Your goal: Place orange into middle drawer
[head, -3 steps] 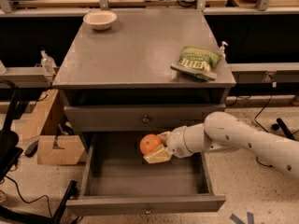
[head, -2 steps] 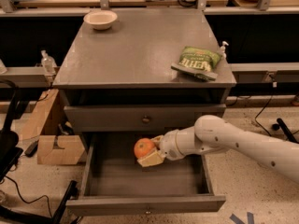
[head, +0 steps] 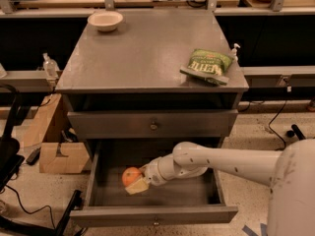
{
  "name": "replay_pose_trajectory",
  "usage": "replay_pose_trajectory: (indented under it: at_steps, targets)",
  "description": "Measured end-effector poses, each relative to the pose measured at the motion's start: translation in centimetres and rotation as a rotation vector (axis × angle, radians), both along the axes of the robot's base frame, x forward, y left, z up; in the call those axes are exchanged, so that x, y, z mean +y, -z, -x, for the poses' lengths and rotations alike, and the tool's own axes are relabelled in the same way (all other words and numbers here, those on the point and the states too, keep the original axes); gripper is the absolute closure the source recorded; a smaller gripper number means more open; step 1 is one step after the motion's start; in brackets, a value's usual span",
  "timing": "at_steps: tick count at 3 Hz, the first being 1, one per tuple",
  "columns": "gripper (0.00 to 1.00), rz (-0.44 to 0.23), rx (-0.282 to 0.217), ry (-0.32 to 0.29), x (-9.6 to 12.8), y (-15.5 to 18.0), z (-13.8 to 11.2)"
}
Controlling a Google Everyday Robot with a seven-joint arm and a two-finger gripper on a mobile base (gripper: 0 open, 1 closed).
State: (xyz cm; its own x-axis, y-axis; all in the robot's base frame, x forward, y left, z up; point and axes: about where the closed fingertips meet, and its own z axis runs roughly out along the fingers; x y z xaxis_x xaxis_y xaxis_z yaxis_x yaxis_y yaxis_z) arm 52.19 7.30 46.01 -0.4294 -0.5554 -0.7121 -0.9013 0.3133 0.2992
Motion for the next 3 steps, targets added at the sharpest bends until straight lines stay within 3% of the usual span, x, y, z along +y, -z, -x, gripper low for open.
replay_pose_trajectory:
  at_steps: [1,3]
  targets:
    - [1.00,-0.023,0.008,-0.005,2.9,4.3,-0.4]
    - [1.00,0.036,-0.001,-0.035,6.5,10.2,-1.7]
